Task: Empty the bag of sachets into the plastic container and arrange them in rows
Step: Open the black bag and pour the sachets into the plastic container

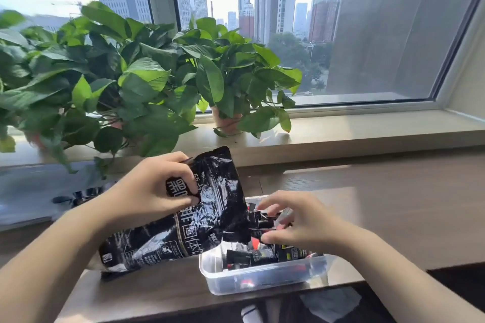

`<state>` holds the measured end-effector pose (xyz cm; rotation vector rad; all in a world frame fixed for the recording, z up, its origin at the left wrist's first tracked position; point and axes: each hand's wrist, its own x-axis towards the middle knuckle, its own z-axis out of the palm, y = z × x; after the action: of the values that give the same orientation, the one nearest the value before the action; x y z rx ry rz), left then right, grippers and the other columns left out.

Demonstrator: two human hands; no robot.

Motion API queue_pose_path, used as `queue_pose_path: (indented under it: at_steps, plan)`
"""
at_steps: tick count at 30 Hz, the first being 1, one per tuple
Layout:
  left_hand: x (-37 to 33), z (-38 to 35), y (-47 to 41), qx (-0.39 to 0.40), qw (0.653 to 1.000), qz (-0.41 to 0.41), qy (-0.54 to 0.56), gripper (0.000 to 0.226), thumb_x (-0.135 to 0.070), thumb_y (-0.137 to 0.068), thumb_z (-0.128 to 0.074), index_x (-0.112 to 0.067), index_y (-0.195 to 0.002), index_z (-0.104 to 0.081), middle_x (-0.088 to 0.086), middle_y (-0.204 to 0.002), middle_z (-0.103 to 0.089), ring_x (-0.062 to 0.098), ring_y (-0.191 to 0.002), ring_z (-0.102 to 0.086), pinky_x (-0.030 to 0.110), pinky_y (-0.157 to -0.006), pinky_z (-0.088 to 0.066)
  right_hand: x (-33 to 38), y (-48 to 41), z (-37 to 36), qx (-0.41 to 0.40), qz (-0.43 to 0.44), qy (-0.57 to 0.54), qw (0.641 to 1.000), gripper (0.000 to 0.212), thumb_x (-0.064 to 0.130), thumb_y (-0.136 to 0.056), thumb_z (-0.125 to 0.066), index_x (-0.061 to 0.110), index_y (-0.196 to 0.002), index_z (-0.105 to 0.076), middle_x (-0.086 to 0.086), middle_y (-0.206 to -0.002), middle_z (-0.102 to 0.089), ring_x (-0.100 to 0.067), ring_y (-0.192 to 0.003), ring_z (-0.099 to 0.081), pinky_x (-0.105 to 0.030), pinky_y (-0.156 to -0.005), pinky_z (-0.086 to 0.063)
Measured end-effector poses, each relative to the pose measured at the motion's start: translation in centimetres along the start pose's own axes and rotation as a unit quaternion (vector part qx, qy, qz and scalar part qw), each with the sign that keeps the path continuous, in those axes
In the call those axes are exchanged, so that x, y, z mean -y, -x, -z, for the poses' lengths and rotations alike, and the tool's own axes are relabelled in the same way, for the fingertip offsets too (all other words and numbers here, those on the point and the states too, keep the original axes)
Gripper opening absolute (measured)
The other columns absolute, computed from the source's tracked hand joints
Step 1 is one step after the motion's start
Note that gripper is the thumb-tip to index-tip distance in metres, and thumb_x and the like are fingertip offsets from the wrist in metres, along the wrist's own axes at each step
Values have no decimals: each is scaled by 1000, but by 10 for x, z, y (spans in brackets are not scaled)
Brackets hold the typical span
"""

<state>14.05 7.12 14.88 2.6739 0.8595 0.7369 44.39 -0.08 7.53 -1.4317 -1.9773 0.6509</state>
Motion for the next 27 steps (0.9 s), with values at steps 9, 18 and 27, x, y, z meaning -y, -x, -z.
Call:
queue_pose_path:
  at_steps: [9,18,27]
  plan:
    - [12,9,11,-6,1000,-2,-5,16,-33,-77,-86,-38,-80,-71,-10,-91,-58,16,-88,-59,23,-77,-45,-13,6,4,-71,-4,-26,997,16,12,-78,-80,28,-80,-77,13,-72,-73,1,-64,-60,-20,-60,-52]
    - [22,19,20,-12,1000,-11,6,14,-48,-75,-77,-37,-80,-72,-7,-88,-57,15,-80,-58,18,-70,-42,-10,14,30,53,-14,151,987,35,40,-74,-71,35,-109,-67,22,-108,-65,0,-105,-60,-26,-91,-52]
    - [19,15,20,-15,1000,-14,18,12,-41,-75,-81,-36,-80,-72,-8,-88,-57,16,-81,-59,25,-73,-47,8,-21,-29,-46,59,8,997,28,18,-80,-78,31,-105,-76,6,-91,-76,-2,-76,-65,-23,-71,-58]
